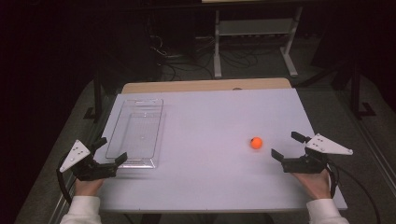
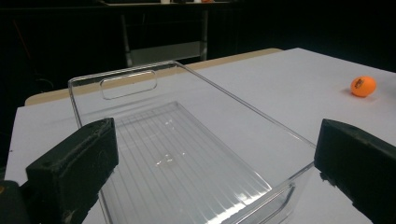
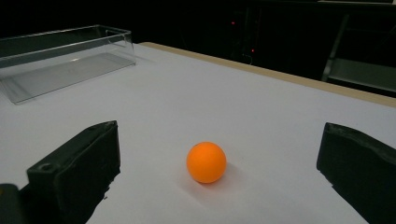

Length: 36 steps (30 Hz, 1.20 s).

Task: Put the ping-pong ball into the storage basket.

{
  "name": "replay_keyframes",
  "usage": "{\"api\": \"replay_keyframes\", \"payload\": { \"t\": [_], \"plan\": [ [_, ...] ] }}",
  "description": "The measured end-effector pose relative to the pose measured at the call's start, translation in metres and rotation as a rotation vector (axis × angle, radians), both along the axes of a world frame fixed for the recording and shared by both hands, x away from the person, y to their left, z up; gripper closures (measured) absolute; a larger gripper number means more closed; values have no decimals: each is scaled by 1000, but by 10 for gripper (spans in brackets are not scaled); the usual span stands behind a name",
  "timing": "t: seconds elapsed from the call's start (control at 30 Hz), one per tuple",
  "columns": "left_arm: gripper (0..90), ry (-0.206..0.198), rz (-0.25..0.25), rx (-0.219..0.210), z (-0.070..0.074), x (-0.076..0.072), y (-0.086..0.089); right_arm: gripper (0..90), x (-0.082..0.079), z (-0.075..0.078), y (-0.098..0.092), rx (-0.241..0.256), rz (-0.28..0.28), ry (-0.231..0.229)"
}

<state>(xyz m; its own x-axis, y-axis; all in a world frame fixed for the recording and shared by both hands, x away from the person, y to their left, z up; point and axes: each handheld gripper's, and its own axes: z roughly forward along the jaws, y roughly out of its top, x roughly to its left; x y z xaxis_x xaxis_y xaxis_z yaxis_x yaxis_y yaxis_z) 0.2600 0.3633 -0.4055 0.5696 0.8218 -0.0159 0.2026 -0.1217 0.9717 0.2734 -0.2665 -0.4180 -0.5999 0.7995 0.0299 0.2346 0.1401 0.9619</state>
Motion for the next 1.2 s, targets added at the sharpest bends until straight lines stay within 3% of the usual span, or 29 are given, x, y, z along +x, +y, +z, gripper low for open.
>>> {"api": "replay_keyframes", "payload": {
  "t": [0.17, 0.37, 0.63, 0.77, 0.87, 1.2],
  "plan": [
    [0, -7, -3, -28, 5, -3, -3, 0, -1, -1, 0, -2, -3, 4],
    [0, 22, -23, 8, 4, 3, -12, 0, 0, -2, 2, -3, 2, 9],
    [0, 78, -106, 126, 8, 10, -31, 0, 0, -3, 0, -5, -3, 8],
    [0, 85, -131, 140, 12, 13, -34, 0, 1, -4, 0, -7, -5, 10],
    [0, 90, -159, 179, 22, 16, -40, 0, 1, -4, 0, -8, -3, 15],
    [0, 100, -219, 247, 38, 24, -58, 0, 0, -4, -1, -4, -9, 13]
  ]
}}
